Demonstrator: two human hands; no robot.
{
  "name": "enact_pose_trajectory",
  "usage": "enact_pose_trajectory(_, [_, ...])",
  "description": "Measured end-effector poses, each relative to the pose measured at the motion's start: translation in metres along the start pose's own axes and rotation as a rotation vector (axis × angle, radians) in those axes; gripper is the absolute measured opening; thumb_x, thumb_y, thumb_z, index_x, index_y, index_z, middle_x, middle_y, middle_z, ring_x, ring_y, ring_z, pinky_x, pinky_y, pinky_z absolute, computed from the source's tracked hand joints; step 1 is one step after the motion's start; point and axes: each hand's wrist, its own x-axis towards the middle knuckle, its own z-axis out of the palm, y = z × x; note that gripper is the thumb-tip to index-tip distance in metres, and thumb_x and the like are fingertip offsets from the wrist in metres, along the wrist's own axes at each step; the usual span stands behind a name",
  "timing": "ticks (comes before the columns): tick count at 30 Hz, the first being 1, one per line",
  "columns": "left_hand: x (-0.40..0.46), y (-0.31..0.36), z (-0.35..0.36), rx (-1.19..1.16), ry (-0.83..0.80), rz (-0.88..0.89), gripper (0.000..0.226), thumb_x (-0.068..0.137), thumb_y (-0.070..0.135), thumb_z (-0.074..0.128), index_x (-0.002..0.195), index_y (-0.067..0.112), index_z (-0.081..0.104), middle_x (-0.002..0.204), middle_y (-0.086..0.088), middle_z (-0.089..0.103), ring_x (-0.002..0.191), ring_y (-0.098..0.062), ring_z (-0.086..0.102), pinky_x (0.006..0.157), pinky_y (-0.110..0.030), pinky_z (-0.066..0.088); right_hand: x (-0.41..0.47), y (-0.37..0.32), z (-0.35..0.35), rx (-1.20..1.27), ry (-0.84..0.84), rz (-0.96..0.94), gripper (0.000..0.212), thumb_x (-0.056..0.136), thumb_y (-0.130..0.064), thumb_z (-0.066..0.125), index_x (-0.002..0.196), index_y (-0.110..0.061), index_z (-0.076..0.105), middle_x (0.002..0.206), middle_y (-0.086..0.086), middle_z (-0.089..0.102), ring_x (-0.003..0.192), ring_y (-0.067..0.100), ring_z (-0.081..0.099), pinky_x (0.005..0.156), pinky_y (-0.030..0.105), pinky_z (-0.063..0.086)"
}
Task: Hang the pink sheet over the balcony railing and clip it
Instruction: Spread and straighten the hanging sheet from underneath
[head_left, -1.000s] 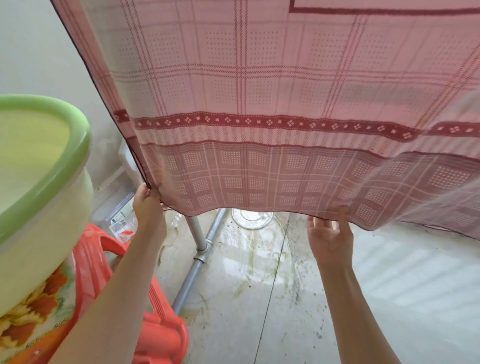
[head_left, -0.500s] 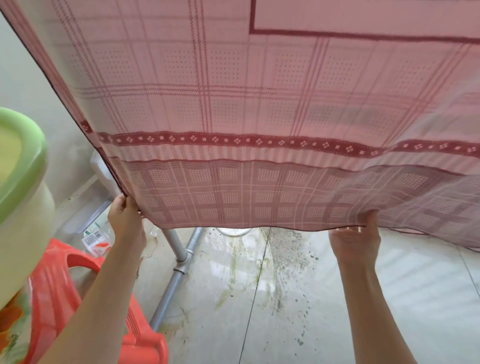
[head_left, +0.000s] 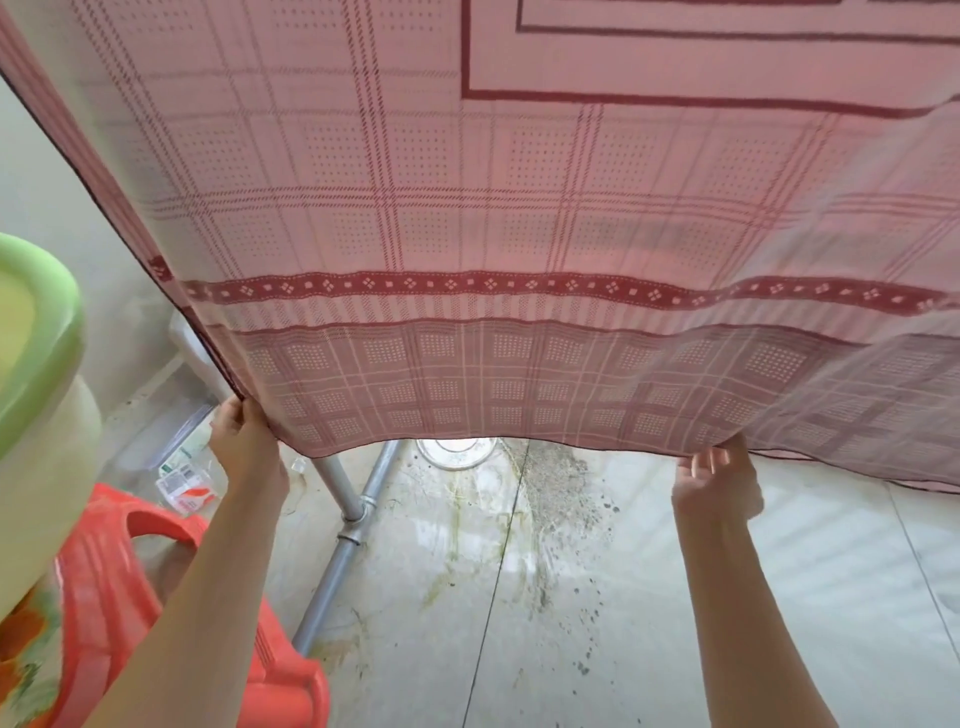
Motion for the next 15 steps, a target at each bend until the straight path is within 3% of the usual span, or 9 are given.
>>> enact_pose_trajectory(3, [0.0,-0.002,0.002,0.001,0.01,-0.005,0.028,0.084,0.005,0.043,0.06,0.02,0.046,0.066,-0.001,0.035,0.06,-0.01,0.032,0.053,-0.026,0.025,-0.001,-0.005,0.003,-0.007,-0.017,-0.091,0.022,0.079,0.003,0.052,0.092,-0.014,0.047,0.08,0.001,0.055,0.069,0.013,0.054,0.069,0.025,0.047])
enact_pose_trajectory(5, [0.001,-0.003,0.002,0.011,0.017,-0.009,0.029,0.083,0.005,0.042,0.059,0.02,0.043,0.064,-0.001,0.033,0.059,-0.011,0.03,0.053,-0.027,0.023,0.0,-0.012,0.003,-0.027,-0.026,-0.104,0.027,0.067,0.008,0.051,0.081,-0.015,0.045,0.071,0.0,0.048,0.064,0.013,0.049,0.067,0.023,0.044])
enact_pose_trajectory(7, [0.001,-0.003,0.002,0.013,0.033,-0.019,0.029,0.082,0.004,0.042,0.059,0.021,0.044,0.064,0.0,0.034,0.059,-0.01,0.03,0.053,-0.027,0.024,0.001,-0.016,0.001,-0.003,-0.006,-0.104,0.022,0.075,0.008,0.045,0.076,-0.014,0.045,0.067,-0.001,0.048,0.06,0.012,0.049,0.063,0.022,0.044])
enact_pose_trajectory(11, [-0.003,-0.002,0.005,-0.017,0.045,-0.017,0.03,0.085,0.004,0.042,0.061,0.021,0.047,0.062,0.0,0.035,0.057,-0.01,0.03,0.052,-0.025,0.023,0.005,-0.019,-0.004,0.007,-0.005,-0.1,0.018,0.081,0.003,0.048,0.091,-0.011,0.053,0.067,-0.003,0.058,0.06,0.01,0.057,0.061,0.021,0.05])
enact_pose_trajectory(15, [-0.009,0.002,0.005,-0.033,0.048,-0.005,0.031,0.086,0.003,0.042,0.063,0.022,0.049,0.061,0.0,0.035,0.056,-0.01,0.03,0.051,-0.025,0.022,0.005,-0.024,-0.002,-0.007,0.002,-0.057,0.017,0.081,0.004,0.051,0.075,-0.012,0.053,0.072,-0.001,0.056,0.066,0.012,0.054,0.066,0.022,0.048])
